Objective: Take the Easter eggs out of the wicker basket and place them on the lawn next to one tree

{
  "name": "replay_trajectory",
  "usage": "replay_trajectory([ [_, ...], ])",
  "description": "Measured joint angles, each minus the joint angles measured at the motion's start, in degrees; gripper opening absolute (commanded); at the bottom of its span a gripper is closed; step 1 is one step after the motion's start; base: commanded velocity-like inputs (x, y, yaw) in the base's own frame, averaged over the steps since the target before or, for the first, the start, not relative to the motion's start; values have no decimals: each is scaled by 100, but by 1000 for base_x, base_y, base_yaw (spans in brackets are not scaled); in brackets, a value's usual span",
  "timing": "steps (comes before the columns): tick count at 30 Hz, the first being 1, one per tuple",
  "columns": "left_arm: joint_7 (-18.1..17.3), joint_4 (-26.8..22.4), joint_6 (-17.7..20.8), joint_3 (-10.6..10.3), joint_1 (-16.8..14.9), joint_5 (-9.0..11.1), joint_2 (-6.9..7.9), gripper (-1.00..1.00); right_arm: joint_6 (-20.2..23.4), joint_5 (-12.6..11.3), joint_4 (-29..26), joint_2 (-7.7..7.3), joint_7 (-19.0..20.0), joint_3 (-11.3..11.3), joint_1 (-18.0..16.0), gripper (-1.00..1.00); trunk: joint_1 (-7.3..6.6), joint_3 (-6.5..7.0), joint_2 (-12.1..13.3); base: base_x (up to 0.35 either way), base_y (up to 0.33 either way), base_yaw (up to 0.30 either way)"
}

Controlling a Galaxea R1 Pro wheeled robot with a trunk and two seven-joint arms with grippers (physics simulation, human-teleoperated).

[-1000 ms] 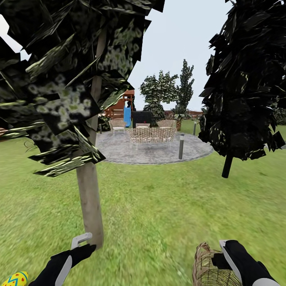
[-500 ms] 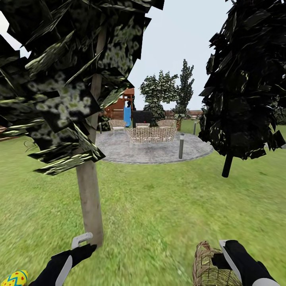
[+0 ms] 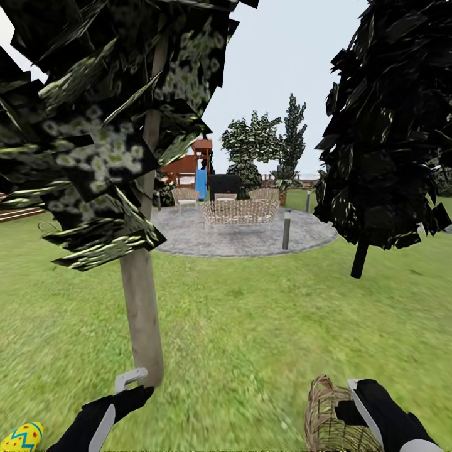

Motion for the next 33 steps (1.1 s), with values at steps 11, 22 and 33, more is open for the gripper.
replay_trajectory([
  [11,0,2,6,0,0,-5,-2,100,-1,-13,13,-191,0,-10,0,100,242,-198,-441,0,0,0],
  [22,0,2,4,0,0,-4,-3,100,-1,-16,18,-242,0,-16,0,100,483,-395,-882,0,0,0],
  [33,0,2,2,0,0,-6,-3,100,-1,-16,18,-248,0,-16,0,100,725,-593,-1324,0,0,0],
])
